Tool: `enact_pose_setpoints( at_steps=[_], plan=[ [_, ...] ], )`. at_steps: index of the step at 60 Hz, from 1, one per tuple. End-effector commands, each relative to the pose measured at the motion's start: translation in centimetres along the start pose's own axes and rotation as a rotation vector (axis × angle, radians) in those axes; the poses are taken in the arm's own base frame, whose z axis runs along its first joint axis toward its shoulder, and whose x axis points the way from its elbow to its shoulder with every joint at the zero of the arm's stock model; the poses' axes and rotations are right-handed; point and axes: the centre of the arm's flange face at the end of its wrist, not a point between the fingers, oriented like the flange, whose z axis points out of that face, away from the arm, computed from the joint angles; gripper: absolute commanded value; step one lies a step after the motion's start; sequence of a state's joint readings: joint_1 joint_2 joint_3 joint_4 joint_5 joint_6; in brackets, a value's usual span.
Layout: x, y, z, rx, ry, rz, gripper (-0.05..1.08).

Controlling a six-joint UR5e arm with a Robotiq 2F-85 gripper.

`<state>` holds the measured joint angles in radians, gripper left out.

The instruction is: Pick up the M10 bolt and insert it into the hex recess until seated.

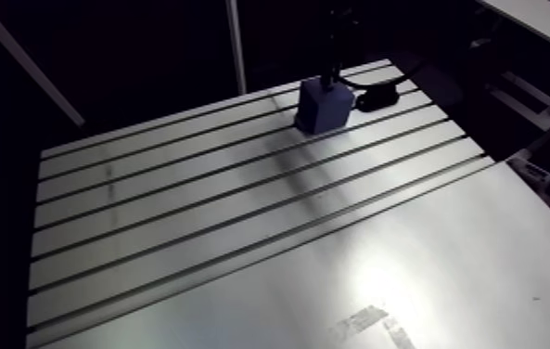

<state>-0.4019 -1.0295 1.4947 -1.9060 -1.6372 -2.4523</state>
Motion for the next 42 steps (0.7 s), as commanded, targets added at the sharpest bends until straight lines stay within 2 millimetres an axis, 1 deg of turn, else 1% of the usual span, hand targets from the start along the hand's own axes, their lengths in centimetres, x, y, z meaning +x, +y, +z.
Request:
enact_pose_setpoints(
  at_steps=[1,33,34,35,36,37,38,39,40,41,42],
  plan=[
    [0.17,-0.08,-0.08,-0.002,0.001,-0.021,0.73],
    [0.24,-0.16,-0.08,-0.002,0.001,-0.023,0.72],
    [0.24,-0.16,-0.08,-0.002,0.001,-0.023,0.68],
    [0.24,-0.16,-0.08,-0.002,0.001,-0.023,0.68],
    [0.23,-0.15,-0.08,-0.003,0.000,-0.023,0.62],
    [0.23,-0.15,-0.08,-0.003,0.000,-0.023,0.62],
    [0.24,-0.16,-0.08,-0.002,0.000,-0.023,0.54],
    [0.24,-0.16,-0.08,-0.002,0.000,-0.023,0.54],
    [0.23,-0.15,-0.08,-0.003,0.000,-0.023,0.48],
    [0.23,-0.15,-0.08,-0.003,0.000,-0.023,0.48],
    [0.23,-0.15,-0.08,-0.003,-0.001,-0.023,0.39]
  ],
)
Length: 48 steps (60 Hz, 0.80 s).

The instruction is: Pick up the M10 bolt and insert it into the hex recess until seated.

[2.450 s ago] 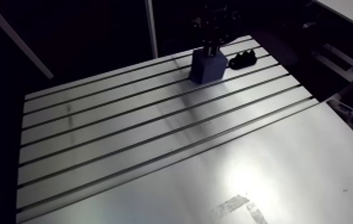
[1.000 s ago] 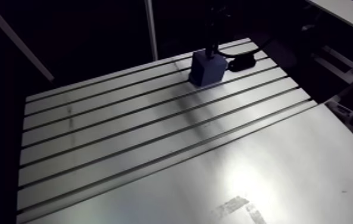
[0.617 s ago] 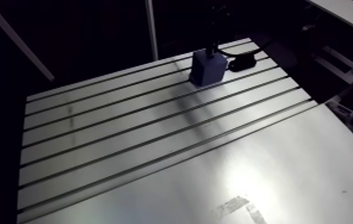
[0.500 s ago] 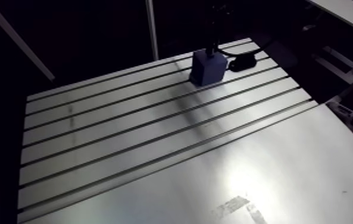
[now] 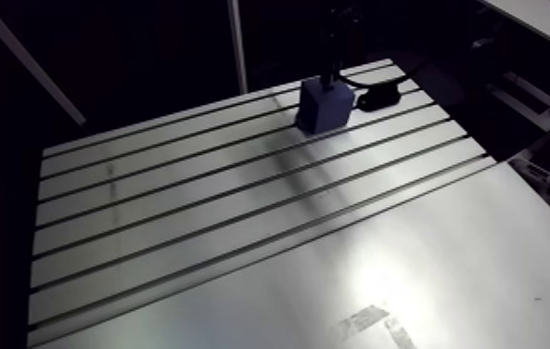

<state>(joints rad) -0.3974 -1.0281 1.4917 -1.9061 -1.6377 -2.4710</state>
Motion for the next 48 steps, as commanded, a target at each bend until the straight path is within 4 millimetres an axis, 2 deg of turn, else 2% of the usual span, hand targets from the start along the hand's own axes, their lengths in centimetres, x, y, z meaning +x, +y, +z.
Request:
enact_pose_setpoints(
  at_steps=[1,2,3,4,5,20,34,48],
  plan=[
    [0.0,0.0,0.0,-0.001,-0.001,0.000,0.39],
    [0.0,0.0,0.0,-0.001,-0.001,0.000,0.28],
    [0.0,0.0,0.0,-0.001,-0.001,0.000,0.28],
    [0.0,0.0,0.0,0.000,-0.002,0.002,0.17],
    [0.0,0.0,0.1,-0.001,-0.003,0.002,0.02],
    [-0.1,0.0,0.0,-0.001,-0.001,0.005,0.00],
    [-0.3,-0.2,-1.4,-0.011,0.018,0.011,0.00],
    [-0.6,-0.7,-1.6,-0.006,0.022,0.028,0.01]
  ],
)
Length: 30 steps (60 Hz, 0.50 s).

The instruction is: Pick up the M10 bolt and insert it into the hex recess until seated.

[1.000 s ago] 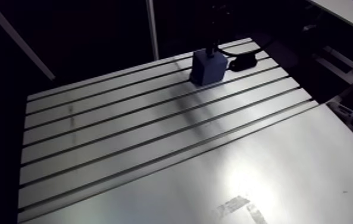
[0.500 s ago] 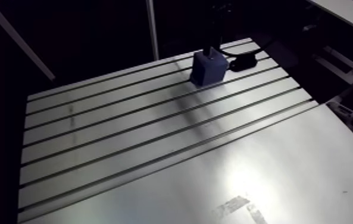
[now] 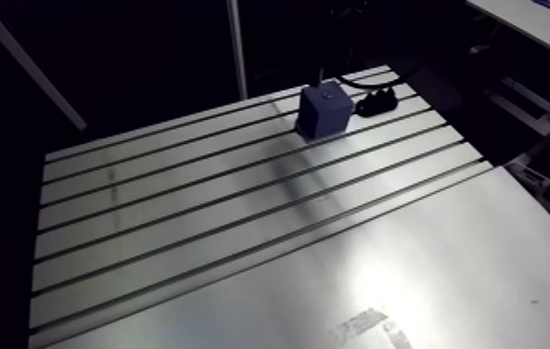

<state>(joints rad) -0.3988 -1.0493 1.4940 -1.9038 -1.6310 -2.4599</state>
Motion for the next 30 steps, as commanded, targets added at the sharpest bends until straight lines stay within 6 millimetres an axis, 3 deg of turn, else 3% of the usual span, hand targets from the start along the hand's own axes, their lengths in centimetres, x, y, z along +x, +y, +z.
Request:
enact_pose_setpoints(
  at_steps=[1,5,7,8,9,10,11,12,13,14,15,16,17,18,19,20,23,30],
  plan=[
    [-0.3,-0.4,-0.4,0.003,0.007,0.015,0.01],
    [-0.3,-0.4,-0.5,0.004,0.012,0.042,0.08],
    [-0.2,-0.5,-0.5,0.009,0.016,0.084,0.20],
    [-0.2,-0.5,-0.5,0.009,0.016,0.084,0.20],
    [-0.3,-0.5,-0.7,0.008,0.017,0.103,0.29],
    [-0.3,-0.5,-0.7,0.008,0.017,0.103,0.29],
    [-0.3,-0.6,-0.7,0.009,0.018,0.119,0.40],
    [-0.3,-0.6,-0.7,0.009,0.018,0.119,0.40],
    [-0.3,-0.7,-0.6,0.010,0.018,0.132,0.54],
    [-0.3,-0.7,-0.6,0.010,0.018,0.132,0.54],
    [-0.3,-0.7,-0.8,0.007,0.018,0.151,0.66],
    [-0.3,-0.7,-0.8,0.007,0.018,0.151,0.66],
    [-0.3,-0.7,-0.8,0.008,0.019,0.173,0.78],
    [-0.3,-0.7,-0.8,0.008,0.019,0.173,0.78],
    [-0.2,-0.6,-0.8,0.005,0.020,0.195,0.87],
    [-0.2,-0.6,-0.8,0.005,0.020,0.195,0.87],
    [-0.2,-0.2,-1.2,-0.001,0.024,0.227,1.01],
    [-0.2,0.1,-1.5,0.011,0.004,0.321,1.08]
  ],
)
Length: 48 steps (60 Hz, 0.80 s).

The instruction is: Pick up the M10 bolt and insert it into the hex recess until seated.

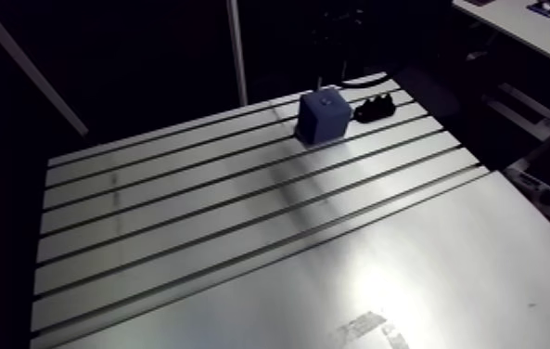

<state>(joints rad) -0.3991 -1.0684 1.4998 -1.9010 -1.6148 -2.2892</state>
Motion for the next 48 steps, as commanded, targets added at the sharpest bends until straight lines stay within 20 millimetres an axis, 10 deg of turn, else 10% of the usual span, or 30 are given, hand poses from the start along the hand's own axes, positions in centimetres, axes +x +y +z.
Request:
enact_pose_setpoints(
  at_steps=[1,48],
  plan=[
    [0.1,0.5,-0.6,0.004,-0.015,0.149,1.08],
    [0.1,0.4,1.4,0.016,-0.059,0.255,1.08]
  ],
)
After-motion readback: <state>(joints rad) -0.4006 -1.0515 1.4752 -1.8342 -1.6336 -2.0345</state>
